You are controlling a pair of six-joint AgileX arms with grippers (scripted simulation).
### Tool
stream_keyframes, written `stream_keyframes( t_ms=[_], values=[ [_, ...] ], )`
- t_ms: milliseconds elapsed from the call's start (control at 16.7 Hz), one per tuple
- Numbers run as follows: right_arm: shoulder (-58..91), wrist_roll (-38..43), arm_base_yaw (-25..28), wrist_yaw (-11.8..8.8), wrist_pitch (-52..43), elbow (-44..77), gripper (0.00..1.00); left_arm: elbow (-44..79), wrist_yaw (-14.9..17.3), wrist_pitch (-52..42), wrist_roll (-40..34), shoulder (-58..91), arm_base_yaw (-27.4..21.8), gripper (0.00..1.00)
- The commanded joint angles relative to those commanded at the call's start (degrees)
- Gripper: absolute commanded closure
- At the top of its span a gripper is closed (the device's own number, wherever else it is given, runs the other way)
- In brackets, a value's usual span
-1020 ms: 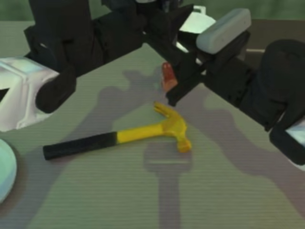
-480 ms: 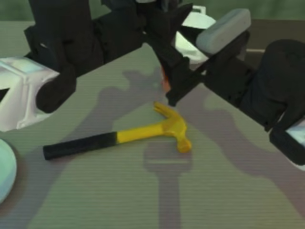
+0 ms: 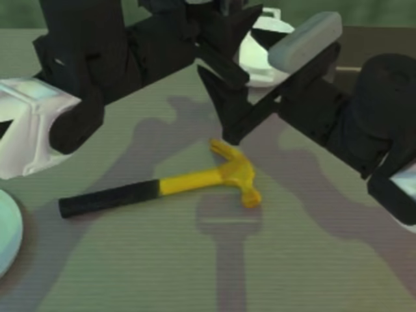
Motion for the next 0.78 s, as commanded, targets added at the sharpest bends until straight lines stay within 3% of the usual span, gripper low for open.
stream_keyframes(
  t_ms=[240,600,780],
  values=[
    [-1.0,0.0,-0.2,-0.2,-0.2,-0.9,0.00,-0.3,0.5,-0.1,-0.1,-0.3,0.6,1.00],
    [-13.5,0.1,-1.7,-2.2,-1.4,-12.0,0.00,-3.8,6.5,-0.6,0.3,-4.1,7.6,1.00],
    [-15.9,0.1,-2.0,-2.8,-1.6,-14.3,0.00,-4.6,8.1,-0.7,0.4,-5.0,9.3,1.00]
  ],
)
